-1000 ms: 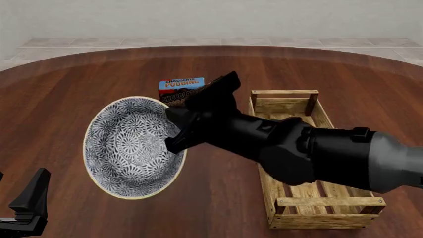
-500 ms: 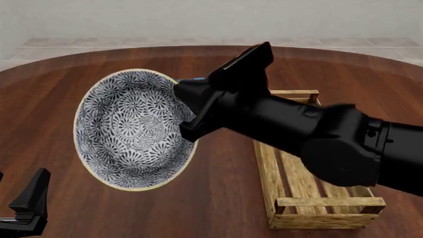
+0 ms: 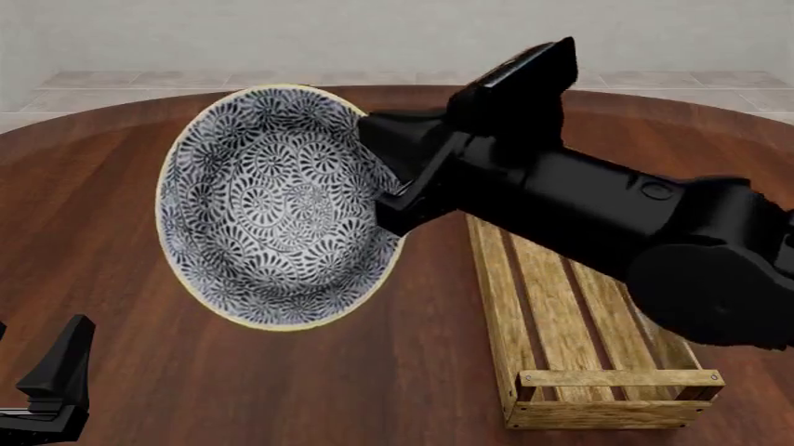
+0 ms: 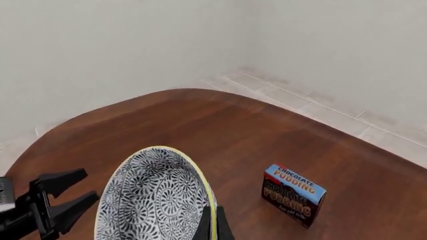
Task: Pick up the bowl on the left and put it in the tray.
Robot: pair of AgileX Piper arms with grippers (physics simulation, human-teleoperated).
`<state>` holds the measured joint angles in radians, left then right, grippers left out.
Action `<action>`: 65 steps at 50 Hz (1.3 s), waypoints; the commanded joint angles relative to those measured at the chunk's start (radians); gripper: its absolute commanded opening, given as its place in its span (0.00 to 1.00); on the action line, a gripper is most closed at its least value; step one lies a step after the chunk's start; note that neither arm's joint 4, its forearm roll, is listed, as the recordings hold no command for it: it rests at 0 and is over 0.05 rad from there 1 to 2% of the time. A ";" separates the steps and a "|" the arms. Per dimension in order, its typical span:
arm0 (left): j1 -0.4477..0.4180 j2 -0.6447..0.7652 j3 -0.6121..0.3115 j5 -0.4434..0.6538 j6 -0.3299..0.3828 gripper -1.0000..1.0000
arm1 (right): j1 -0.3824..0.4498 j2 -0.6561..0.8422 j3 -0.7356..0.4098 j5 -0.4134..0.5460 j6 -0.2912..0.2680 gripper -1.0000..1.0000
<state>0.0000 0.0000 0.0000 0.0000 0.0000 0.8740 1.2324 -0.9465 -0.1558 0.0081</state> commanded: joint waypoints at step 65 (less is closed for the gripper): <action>0.000 0.000 0.000 0.000 0.000 1.00 | -0.271 -0.184 0.080 -0.045 0.153 0.00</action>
<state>0.0000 0.0000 0.0000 0.0000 0.0000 0.6215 1.0662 -0.8756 -0.2113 0.0635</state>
